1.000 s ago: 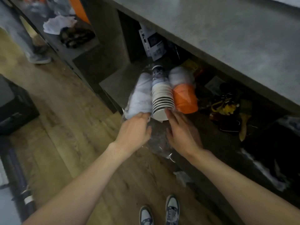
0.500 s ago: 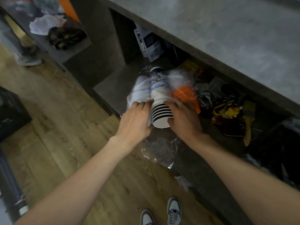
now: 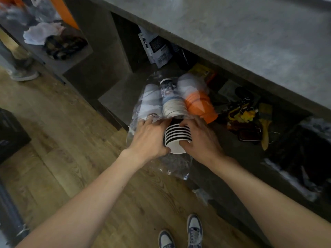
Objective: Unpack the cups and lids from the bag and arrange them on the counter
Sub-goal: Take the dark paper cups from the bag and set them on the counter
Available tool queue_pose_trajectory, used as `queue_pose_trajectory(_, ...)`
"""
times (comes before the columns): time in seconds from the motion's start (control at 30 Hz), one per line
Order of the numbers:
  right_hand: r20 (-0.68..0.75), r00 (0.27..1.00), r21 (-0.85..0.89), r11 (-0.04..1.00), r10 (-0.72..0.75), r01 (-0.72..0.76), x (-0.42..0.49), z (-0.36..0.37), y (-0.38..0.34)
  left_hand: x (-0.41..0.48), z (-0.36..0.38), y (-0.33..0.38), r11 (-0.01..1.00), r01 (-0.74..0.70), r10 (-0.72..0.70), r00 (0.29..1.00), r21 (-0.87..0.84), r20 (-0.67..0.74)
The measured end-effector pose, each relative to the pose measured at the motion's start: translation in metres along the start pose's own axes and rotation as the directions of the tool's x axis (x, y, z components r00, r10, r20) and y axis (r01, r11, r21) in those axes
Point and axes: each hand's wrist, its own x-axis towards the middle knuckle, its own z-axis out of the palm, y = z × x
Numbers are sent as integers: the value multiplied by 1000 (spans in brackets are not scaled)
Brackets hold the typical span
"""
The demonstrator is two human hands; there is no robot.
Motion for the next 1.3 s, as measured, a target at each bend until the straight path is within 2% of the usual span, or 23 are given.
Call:
queue_pose_trajectory(0.13, -5, 998, 84, 994, 63, -62, -20, 3, 1, -3, 1, 3, 998, -44, 42, 998, 43, 47)
queue_pose_trajectory(0.23, -70, 965, 359, 909, 253, -212, -30, -1, -2, -9, -5, 8, 998, -58, 59, 997, -19, 53)
queue_pose_trajectory(0.3, -59, 917, 533, 789, 395, -305, -30, -10, -7, -14, -15, 15, 978, -67, 78, 996, -199, 50)
queue_pose_trajectory(0.37, -15, 852, 597, 688, 523, -412, -26, -20, -14, -19, -26, 24, 887, -84, 113, 993, -453, 39)
queue_pose_trajectory(0.43, 90, 765, 723, 486, 638, -491, -24, -29, -19, -25, -35, 28, 777, -123, 168, 986, -618, 15)
queue_pose_trajectory(0.5, 253, 702, 825, 231, 666, -516, -27, -41, -26, -33, -40, 28, 736, -166, 210, 978, -657, -12)
queue_pose_trajectory(0.57, 325, 740, 868, 124, 589, -480, -37, -51, -29, -40, -42, 26, 729, -208, 202, 976, -653, -85)
queue_pose_trajectory(0.63, 278, 824, 905, 154, 493, -397, -50, -58, -28, -46, -45, 28, 689, -192, 145, 981, -699, -127)
queue_pose_trajectory(0.73, 96, 952, 914, 353, 289, -200, -75, -69, -29, -55, -57, 32, 555, -146, 62, 989, -819, -134)
queue_pose_trajectory(0.83, -41, 986, 854, 517, 160, -49, -100, -83, -31, -68, -79, 38, 529, -141, 78, 990, -837, -118)
queue_pose_trajectory(0.9, -109, 985, 831, 556, 132, 18, -118, -100, -32, -79, -100, 51, 552, -143, 112, 989, -821, -97)
queue_pose_trajectory(0.97, -163, 978, 835, 546, 133, 65, -138, -127, -32, -87, -128, 74, 566, -180, 148, 982, -805, -115)
queue_pose_trajectory(1.07, -258, 952, 847, 512, 164, 142, -177, -185, -23, -94, -174, 132, 510, -253, 183, 966, -822, -183)
queue_pose_trajectory(1.3, -500, 827, 744, 616, 259, 257, -327, -343, 64, -100, -229, 362, 365, -431, 380, 878, -825, -290)
